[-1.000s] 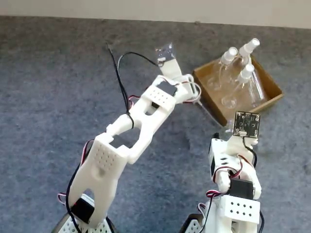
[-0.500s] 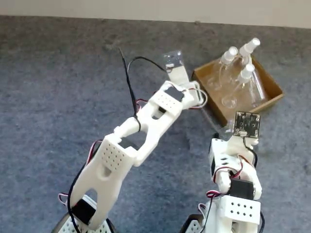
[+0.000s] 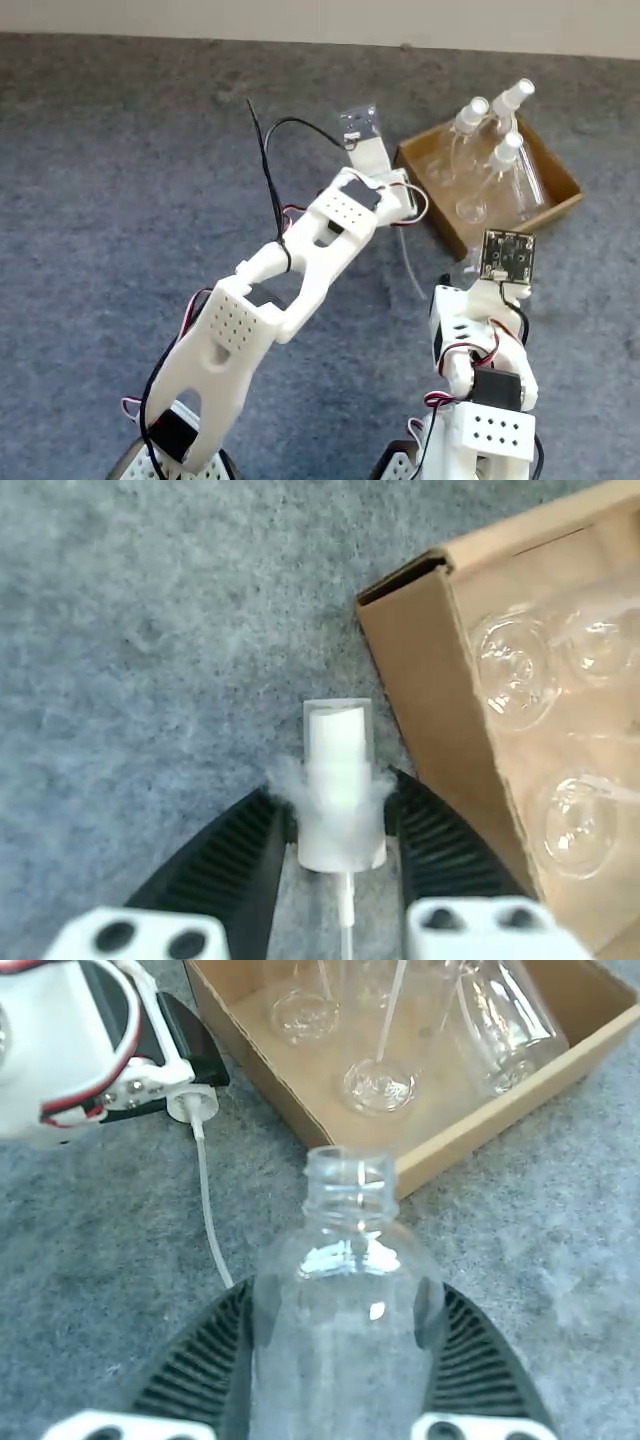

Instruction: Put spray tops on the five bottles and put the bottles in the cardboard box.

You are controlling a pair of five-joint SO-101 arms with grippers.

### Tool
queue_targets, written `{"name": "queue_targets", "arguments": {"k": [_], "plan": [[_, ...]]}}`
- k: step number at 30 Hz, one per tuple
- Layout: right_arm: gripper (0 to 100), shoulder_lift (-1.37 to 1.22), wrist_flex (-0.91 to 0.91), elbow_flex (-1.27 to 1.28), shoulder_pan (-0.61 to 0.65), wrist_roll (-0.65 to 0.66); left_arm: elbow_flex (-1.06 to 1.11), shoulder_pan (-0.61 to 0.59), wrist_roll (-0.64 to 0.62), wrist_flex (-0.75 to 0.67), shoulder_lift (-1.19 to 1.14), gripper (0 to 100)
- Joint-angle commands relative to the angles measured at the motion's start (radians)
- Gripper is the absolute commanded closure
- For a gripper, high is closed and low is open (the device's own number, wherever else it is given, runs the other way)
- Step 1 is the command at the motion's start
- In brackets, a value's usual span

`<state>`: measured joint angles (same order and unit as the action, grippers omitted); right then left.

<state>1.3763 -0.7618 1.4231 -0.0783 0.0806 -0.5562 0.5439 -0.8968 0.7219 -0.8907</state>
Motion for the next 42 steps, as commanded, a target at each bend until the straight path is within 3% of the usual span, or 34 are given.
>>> {"name": "queue_targets", "arguments": {"k": [1,9,15,17,20,24,34,42], "plan": [[86.8,0.015,0.025,-0.010,-0.005,-0.002,-0.061,-0.005,-0.003,0.043,0.025,95],[86.8,0.015,0.027,-0.010,0.076,-0.002,-0.073,-0.054,-0.002,0.247,0.180,95],[86.8,0.015,0.027,-0.010,0.130,-0.009,-0.071,-0.111,0.012,0.292,0.308,95],[86.8,0.015,0.027,-0.010,0.165,-0.009,-0.071,-0.145,0.098,0.293,0.351,95],[86.8,0.015,0.027,-0.010,0.239,-0.009,-0.071,-0.191,0.331,0.330,0.427,95],[86.8,0.015,0.027,-0.010,0.343,-0.005,-0.068,-0.209,0.551,0.457,0.519,95],[86.8,0.015,0.035,-0.015,0.541,-0.003,-0.068,-0.272,0.675,0.749,0.754,95],[87.1,0.013,0.297,-0.010,0.610,-0.003,-0.068,-0.295,0.677,0.899,0.941,95]]}}
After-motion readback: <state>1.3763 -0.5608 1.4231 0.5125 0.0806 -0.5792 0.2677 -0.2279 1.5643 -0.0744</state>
